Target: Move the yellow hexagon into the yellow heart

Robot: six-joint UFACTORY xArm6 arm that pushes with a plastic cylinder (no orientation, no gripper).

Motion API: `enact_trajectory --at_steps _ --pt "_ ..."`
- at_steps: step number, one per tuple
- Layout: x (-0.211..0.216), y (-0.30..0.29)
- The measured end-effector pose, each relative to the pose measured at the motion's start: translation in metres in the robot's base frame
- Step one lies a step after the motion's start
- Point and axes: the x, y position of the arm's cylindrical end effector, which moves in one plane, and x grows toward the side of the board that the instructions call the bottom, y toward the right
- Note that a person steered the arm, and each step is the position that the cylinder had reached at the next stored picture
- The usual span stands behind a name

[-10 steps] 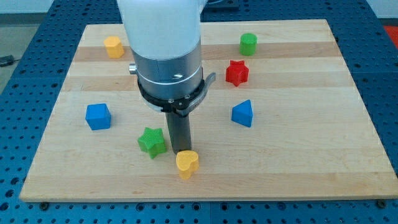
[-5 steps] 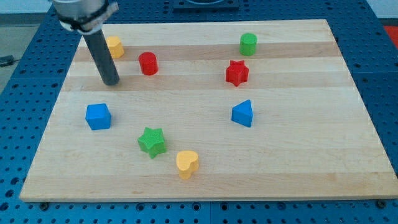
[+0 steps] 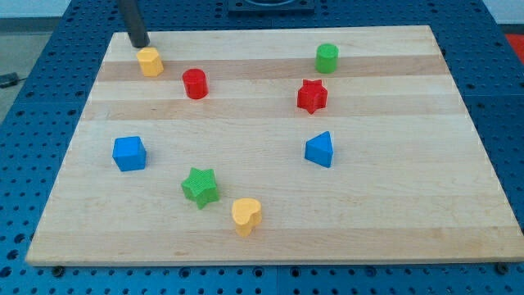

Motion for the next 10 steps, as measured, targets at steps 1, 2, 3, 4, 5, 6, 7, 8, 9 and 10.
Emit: enact_trajectory --at_steps 1,2,3,4,5,6,7,8,9,10 --pt "0.011 0.007" --pt "0.033 0.006" --pt "0.059 0.006" --pt "0.081 0.006" --pt "0.105 0.013" --pt "0.123 0.041" --pt "0.133 0.074" --pt "0.144 0.104" --pt "0.165 0.118" --pt "0.191 0.119"
